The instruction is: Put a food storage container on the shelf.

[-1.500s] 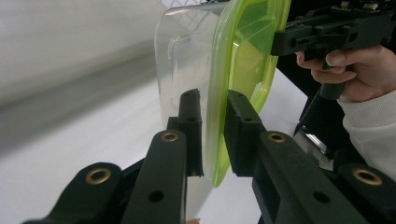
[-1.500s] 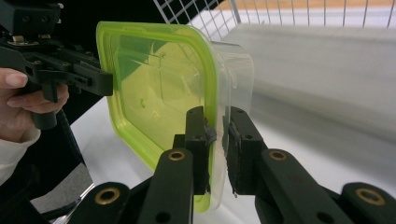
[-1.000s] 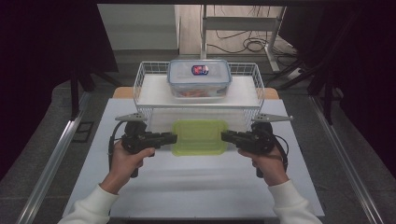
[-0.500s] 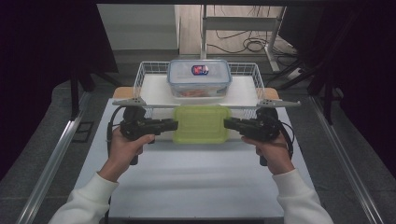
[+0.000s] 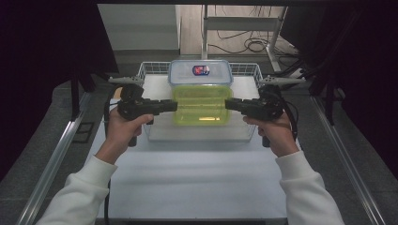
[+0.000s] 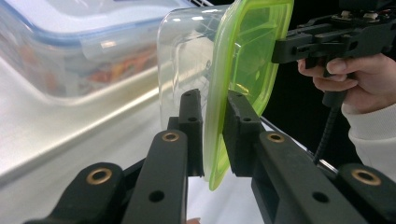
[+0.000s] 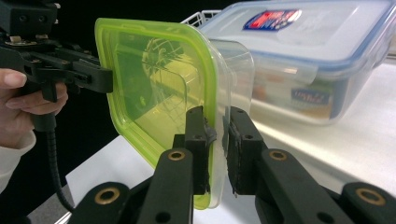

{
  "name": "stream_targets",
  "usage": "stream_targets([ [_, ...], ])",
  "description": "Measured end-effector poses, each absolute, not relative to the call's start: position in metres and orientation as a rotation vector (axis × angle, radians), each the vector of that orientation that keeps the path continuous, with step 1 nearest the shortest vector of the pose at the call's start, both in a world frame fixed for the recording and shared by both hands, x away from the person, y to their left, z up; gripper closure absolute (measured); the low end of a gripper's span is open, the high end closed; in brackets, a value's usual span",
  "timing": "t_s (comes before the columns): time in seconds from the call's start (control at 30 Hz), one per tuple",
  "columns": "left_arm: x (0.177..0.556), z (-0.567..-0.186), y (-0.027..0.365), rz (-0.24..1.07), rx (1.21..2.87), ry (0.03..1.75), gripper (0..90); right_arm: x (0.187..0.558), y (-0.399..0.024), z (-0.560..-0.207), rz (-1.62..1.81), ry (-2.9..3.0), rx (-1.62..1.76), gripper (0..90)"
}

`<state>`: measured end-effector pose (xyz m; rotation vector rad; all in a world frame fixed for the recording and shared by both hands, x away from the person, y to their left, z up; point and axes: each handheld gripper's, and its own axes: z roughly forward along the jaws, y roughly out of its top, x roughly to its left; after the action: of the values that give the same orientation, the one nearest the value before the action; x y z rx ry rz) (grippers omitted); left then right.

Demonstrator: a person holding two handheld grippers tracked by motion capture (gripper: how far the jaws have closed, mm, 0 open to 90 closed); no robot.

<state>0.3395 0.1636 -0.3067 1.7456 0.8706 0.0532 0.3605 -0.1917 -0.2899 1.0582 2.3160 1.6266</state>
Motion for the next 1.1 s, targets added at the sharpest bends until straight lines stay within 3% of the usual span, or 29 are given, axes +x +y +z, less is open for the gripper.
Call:
stream_targets([
  [1.1,0.406,-0.254,0.164,0.118,1.763,0.915,79.8,0.428,-0.182,-0.234,1.593,2.293,1.081,79.1],
])
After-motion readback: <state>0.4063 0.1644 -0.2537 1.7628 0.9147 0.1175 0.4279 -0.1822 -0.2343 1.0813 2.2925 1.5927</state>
